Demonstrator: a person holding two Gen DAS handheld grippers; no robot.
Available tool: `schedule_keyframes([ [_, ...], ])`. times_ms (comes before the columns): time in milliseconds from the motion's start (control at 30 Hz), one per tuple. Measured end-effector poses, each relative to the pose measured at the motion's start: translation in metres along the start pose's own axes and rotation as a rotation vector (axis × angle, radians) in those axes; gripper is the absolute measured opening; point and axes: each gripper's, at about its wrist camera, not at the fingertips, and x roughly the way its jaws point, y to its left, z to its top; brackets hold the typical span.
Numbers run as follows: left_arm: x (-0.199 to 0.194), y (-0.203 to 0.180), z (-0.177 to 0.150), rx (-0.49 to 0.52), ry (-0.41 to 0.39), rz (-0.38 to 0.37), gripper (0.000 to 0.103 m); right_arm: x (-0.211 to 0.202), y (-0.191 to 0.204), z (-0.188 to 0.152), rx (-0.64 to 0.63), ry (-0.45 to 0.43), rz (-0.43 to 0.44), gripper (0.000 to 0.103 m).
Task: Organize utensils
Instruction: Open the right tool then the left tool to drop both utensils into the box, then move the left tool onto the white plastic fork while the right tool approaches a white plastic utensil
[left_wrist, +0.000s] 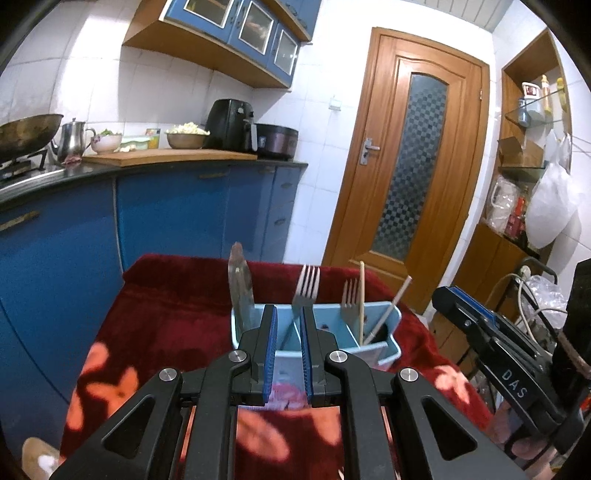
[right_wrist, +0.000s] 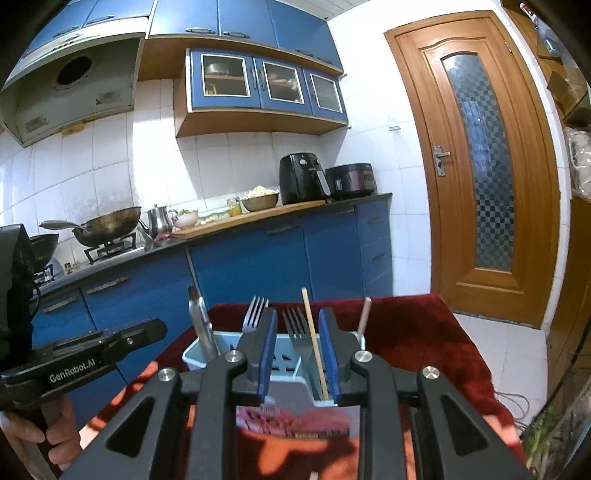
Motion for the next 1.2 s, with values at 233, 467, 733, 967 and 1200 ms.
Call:
schedule_keyframes([
  [233, -0.013, -0.009, -0.019, 0.000, 0.091, -0.022, 0.012, -0.027, -0.001, -0.013, 0.012, 0.063, -0.020, 0.027],
  [467, -0.019, -0.019, -0.042, 0.003, 0.157, -0.026, 0.023, -0.051, -0.008, -0.036, 0.034, 0.138, -0.031, 0.032],
  [733, -0.016, -0.032, -0.068, 0.019, 0.261, -0.031, 0.023, -0.063, -0.021, -0.063, 0.069, 0.221, -0.064, 0.032],
  [967, -0.007, -0.039, -0.090, 0.004, 0.346, -0.038, 0.023, -0.071, -0.032, -0.081, 0.092, 0.268, -0.081, 0.036],
  [1200, 0.007, -0.043, -0.111, -0.047, 0.459, -0.068, 0.023, -0.080, -0.042, -0.094, 0.109, 0.286, -0.094, 0.037],
])
